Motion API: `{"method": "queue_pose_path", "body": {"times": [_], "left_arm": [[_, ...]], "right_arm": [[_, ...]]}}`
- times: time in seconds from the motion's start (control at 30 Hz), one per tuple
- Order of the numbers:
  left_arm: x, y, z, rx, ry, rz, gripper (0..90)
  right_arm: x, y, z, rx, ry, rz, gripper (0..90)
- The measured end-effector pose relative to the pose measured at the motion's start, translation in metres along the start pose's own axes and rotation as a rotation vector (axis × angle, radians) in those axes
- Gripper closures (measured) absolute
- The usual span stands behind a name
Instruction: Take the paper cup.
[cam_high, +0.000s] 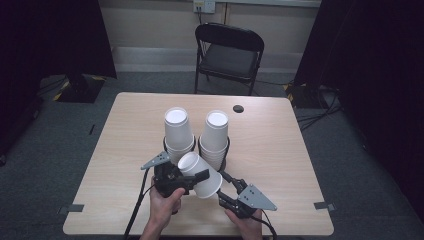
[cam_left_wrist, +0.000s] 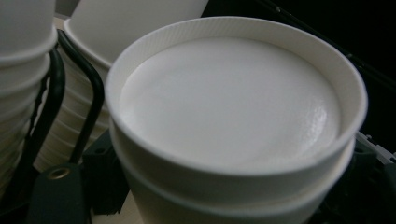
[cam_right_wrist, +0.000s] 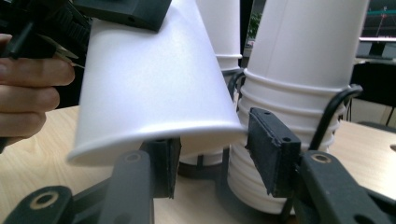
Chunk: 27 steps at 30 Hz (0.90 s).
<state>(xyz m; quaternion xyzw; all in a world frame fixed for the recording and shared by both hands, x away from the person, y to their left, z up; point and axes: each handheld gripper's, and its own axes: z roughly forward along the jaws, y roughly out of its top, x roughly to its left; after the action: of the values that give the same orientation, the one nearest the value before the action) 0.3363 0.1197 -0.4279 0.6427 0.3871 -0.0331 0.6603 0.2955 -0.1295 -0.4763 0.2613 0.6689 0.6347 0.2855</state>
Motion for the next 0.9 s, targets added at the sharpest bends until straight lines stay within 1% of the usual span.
{"method": "queue_pose_path", "body": {"times": [0.03,0.07,0.13,0.23,0.3,0.4,0.43,0.47,0.5,0.53,0.57,0.6,0.63,0.67,0.73,0.77,0.8,0.83,0.9], "left_arm": [[-0.001,-0.001,0.000,0.008,-0.025,-0.015,19.4],[-0.003,-0.001,0.000,0.011,-0.041,-0.015,19.4],[-0.009,-0.002,0.001,0.023,-0.036,0.002,19.4],[-0.012,-0.003,0.003,0.034,-0.052,0.003,19.3],[-0.012,-0.004,0.005,0.050,-0.069,-0.013,19.3],[-0.011,-0.006,0.009,0.065,-0.097,-0.036,19.3],[-0.012,-0.007,0.011,0.060,-0.095,-0.047,19.1],[-0.013,-0.007,0.010,0.057,-0.088,-0.042,19.0],[-0.013,-0.007,0.009,0.051,-0.087,-0.042,18.8],[-0.014,-0.006,0.009,0.051,-0.084,-0.047,18.7],[-0.014,-0.006,0.009,0.061,-0.086,-0.040,18.5],[-0.015,-0.007,0.009,0.059,-0.088,-0.035,18.0],[-0.015,-0.006,0.009,0.062,-0.087,-0.021,17.7],[-0.015,-0.006,0.009,0.063,-0.082,-0.012,16.7],[-0.016,-0.005,0.008,0.060,-0.064,0.011,15.0],[-0.015,-0.005,0.007,0.063,-0.054,0.022,13.9],[-0.015,-0.004,0.007,0.066,-0.051,0.026,12.4],[-0.014,-0.004,0.007,0.069,-0.054,0.026,12.1],[-0.014,-0.004,0.007,0.066,-0.047,0.021,11.8]], "right_arm": [[0.000,0.000,0.001,0.000,0.003,-0.011,54.6],[0.001,0.000,0.003,0.000,0.005,-0.020,54.5],[0.002,0.000,0.004,-0.009,0.023,-0.043,54.5],[0.004,0.000,0.004,-0.024,0.021,-0.055,55.6],[0.003,0.001,0.004,-0.043,0.012,-0.054,58.4],[0.002,0.002,0.003,-0.065,0.013,-0.068,62.0],[0.002,0.002,0.004,-0.069,0.022,-0.070,64.5],[0.002,0.003,0.004,-0.068,0.021,-0.072,66.7],[0.002,0.002,0.004,-0.061,0.018,-0.070,72.6],[0.001,0.002,0.004,-0.055,0.017,-0.065,75.9],[0.000,0.001,0.003,-0.061,0.023,-0.057,76.6],[-0.001,0.000,0.002,-0.073,0.024,-0.042,77.4],[-0.002,0.001,0.002,-0.075,0.024,-0.037,78.1],[-0.002,0.001,0.001,-0.074,0.034,-0.040,79.7],[-0.001,0.001,0.000,-0.081,0.028,-0.049,80.8],[-0.002,0.001,-0.001,-0.084,0.029,-0.044,81.5],[-0.003,0.001,-0.002,-0.087,0.030,-0.042,82.1],[-0.003,0.001,-0.002,-0.087,0.025,-0.042,82.2],[-0.003,0.001,-0.002,-0.088,0.027,-0.046,82.5]]}}
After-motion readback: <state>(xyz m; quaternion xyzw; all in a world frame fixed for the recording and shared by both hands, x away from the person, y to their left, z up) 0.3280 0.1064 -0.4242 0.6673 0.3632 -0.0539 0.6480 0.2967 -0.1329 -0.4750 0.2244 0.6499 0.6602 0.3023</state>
